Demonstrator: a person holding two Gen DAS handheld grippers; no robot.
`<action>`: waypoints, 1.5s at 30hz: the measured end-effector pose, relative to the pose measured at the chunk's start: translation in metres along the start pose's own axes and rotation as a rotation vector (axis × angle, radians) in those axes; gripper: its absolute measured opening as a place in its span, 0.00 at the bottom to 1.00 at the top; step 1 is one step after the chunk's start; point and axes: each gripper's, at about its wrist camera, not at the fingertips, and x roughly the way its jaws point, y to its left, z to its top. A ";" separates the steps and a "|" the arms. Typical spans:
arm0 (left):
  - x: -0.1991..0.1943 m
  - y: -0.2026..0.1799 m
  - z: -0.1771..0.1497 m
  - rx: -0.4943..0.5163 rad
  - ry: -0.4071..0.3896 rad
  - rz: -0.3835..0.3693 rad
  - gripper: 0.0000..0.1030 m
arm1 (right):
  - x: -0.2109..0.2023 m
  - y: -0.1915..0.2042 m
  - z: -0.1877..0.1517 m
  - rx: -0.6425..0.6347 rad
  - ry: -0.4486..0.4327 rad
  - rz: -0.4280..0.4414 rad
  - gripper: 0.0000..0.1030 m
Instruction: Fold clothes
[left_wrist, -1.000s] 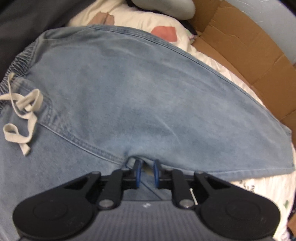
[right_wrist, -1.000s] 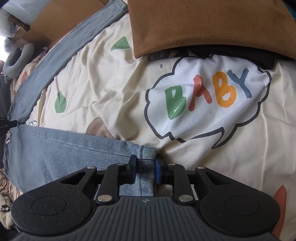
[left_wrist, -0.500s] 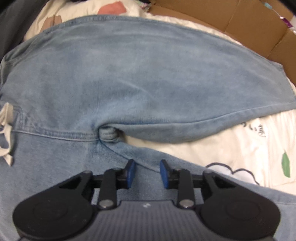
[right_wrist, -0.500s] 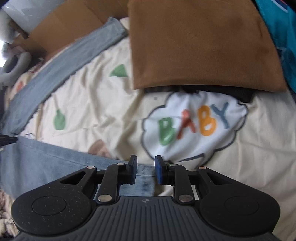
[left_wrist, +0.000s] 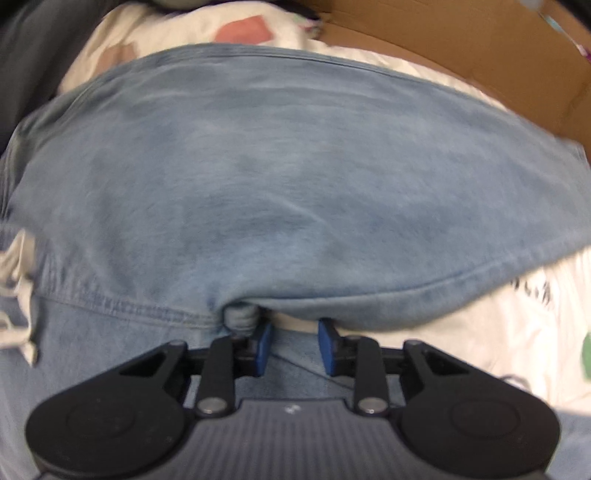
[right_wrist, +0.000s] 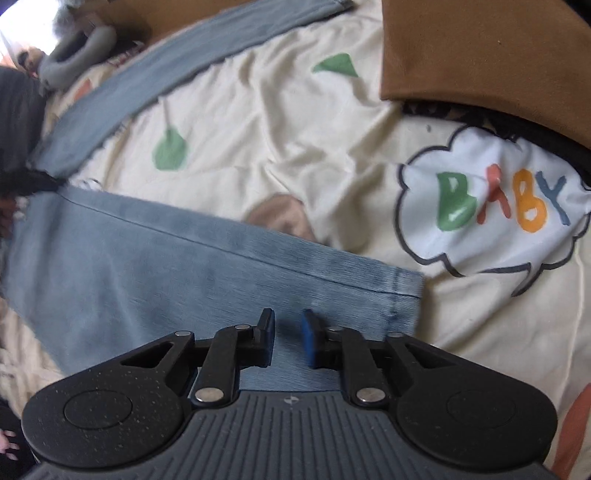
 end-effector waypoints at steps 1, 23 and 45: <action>-0.006 0.002 -0.001 -0.012 -0.001 0.008 0.31 | 0.000 -0.001 -0.001 -0.002 -0.004 -0.018 0.14; -0.225 0.080 -0.063 -0.212 -0.045 0.142 0.80 | -0.087 -0.024 0.045 -0.055 -0.062 -0.011 0.20; -0.333 0.132 -0.158 -0.512 -0.135 0.043 0.81 | -0.191 0.061 0.067 -0.185 -0.135 -0.017 0.46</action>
